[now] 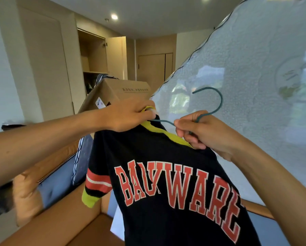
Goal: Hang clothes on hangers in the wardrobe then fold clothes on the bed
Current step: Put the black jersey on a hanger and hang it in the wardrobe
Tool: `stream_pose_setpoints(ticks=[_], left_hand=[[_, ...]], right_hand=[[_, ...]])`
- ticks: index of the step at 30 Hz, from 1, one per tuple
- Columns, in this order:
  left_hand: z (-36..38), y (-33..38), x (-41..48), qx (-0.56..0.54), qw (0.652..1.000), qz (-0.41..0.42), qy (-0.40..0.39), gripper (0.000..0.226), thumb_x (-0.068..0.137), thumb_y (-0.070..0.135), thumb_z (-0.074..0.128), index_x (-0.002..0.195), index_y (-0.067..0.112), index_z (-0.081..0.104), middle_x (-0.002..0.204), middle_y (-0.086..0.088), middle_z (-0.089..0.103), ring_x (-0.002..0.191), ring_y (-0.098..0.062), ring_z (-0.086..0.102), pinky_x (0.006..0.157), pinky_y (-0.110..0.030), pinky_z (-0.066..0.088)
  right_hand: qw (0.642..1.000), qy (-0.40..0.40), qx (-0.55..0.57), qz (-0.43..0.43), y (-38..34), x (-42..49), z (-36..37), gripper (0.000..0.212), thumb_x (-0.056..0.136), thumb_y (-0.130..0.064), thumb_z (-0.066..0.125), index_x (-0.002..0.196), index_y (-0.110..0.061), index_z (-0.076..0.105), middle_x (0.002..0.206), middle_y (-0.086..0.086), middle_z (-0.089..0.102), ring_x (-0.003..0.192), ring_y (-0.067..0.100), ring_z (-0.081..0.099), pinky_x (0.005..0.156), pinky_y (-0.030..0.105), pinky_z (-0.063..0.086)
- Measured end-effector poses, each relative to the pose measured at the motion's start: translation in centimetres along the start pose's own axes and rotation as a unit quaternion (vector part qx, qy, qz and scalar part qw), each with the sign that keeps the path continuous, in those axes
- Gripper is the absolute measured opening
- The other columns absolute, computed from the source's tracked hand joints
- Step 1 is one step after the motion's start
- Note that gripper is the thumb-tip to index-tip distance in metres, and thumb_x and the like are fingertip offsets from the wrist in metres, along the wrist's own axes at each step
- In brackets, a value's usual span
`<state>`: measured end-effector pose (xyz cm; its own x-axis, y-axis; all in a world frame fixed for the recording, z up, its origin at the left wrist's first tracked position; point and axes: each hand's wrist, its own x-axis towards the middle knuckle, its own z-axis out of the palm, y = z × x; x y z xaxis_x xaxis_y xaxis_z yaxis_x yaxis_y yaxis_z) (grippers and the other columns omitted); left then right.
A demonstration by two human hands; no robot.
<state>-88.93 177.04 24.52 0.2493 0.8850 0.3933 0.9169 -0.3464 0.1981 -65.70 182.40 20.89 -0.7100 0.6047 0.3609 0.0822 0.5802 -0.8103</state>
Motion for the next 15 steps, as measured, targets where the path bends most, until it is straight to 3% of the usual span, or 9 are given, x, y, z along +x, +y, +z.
stream_pose_setpoints(ticks=[1,3,6,9,12,15], left_hand=[[0.3,-0.4,-0.2,-0.018,1.000,0.007,0.002,0.069,0.087,0.062,0.040,0.099,-0.004,0.057,0.099,-0.024,0.058,0.087,-0.028,0.054,0.086,-0.033,0.047],[0.7,-0.9,-0.7,-0.028,0.998,0.048,0.001,0.073,0.093,0.064,0.040,0.084,-0.006,0.053,0.079,-0.026,0.051,0.070,-0.034,0.050,0.071,-0.044,0.046],[1.3,-1.6,-1.1,-0.020,0.993,0.113,0.027,0.052,0.104,0.043,0.045,0.072,0.003,0.054,0.063,-0.012,0.046,0.056,-0.024,0.046,0.056,-0.036,0.039],[1.6,-2.4,-1.5,-0.013,0.989,0.124,0.081,0.036,0.105,0.035,0.048,0.079,0.014,0.060,0.068,0.002,0.054,0.066,-0.018,0.054,0.060,-0.027,0.042],[2.0,-3.3,-1.6,-0.009,0.989,0.087,0.120,0.034,0.101,0.047,0.046,0.089,0.021,0.064,0.078,0.006,0.061,0.077,-0.016,0.061,0.067,-0.038,0.050],[2.3,-3.5,-1.5,-0.003,0.984,0.081,0.158,0.032,0.099,0.050,0.046,0.087,0.026,0.063,0.078,0.009,0.061,0.076,-0.014,0.061,0.066,-0.044,0.051]], right_hand=[[1.000,0.019,0.002,-0.002,-0.2,0.0,-0.1,0.039,0.102,-0.021,0.053,0.072,0.002,0.060,0.048,0.007,0.037,0.038,0.014,0.030,0.044,0.021,0.032],[0.999,0.052,0.001,-0.007,-0.1,0.1,-0.2,0.035,0.100,-0.021,0.057,0.072,0.000,0.063,0.047,0.005,0.039,0.039,0.013,0.032,0.045,0.020,0.035],[0.996,0.086,-0.026,-0.021,0.5,-0.2,-0.6,0.021,0.094,-0.017,0.065,0.082,0.000,0.069,0.055,0.004,0.057,0.046,0.012,0.050,0.057,0.017,0.048],[0.992,0.121,-0.028,-0.009,1.5,-1.1,-1.5,0.004,0.089,-0.010,0.071,0.090,-0.008,0.075,0.077,0.004,0.075,0.068,0.011,0.069,0.073,0.013,0.053],[0.976,0.211,-0.051,0.002,2.7,-1.9,-2.4,0.009,0.085,-0.005,0.074,0.086,-0.014,0.076,0.077,0.000,0.076,0.073,0.007,0.071,0.067,0.014,0.050],[0.971,0.233,-0.047,-0.003,3.2,-2.9,-2.4,0.011,0.082,-0.005,0.076,0.079,-0.015,0.075,0.075,0.000,0.074,0.072,0.010,0.070,0.068,0.018,0.049]])
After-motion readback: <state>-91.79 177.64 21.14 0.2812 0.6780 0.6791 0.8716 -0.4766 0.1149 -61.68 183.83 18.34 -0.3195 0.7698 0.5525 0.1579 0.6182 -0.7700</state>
